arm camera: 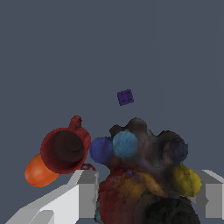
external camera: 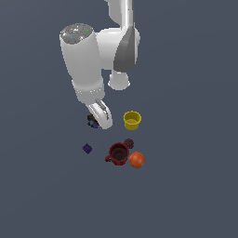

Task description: Pick up a designated object from a clutter of objects.

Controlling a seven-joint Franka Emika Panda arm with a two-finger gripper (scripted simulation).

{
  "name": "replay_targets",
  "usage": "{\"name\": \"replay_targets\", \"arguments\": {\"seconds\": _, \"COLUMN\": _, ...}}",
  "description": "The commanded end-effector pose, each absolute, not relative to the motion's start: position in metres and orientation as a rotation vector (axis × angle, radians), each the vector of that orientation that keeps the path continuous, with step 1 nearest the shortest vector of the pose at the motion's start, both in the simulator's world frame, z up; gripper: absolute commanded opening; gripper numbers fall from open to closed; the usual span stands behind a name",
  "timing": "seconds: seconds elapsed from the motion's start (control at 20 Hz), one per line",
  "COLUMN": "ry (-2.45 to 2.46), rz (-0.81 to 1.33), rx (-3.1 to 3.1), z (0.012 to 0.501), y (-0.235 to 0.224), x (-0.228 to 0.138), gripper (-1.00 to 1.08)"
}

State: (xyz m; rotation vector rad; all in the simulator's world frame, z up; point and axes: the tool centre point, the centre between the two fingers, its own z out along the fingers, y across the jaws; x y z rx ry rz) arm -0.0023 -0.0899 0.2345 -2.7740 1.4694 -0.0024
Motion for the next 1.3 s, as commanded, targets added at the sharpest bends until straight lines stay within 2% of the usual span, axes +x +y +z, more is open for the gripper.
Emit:
{"name": "replay_targets", "arguments": {"seconds": 0.0, "ry": 1.47, "rz": -0.004, "rx": -2.774, "z": 0.259, "y": -0.088, "x": -0.013, "gripper": -1.0}}
{"name": "replay_targets", "arguments": {"seconds": 0.7, "ry": 1.471, "rz": -0.003, "rx": -2.777, "z": 0.375, "y": -0.075, "x": -0.06, "gripper": -1.0}}
{"name": "replay_targets", "arguments": {"seconds": 1.25, "ry": 1.469, "rz": 0.0, "rx": -2.777, "z": 0.404, "y": -0.072, "x": -0.069, "gripper": -1.0}}
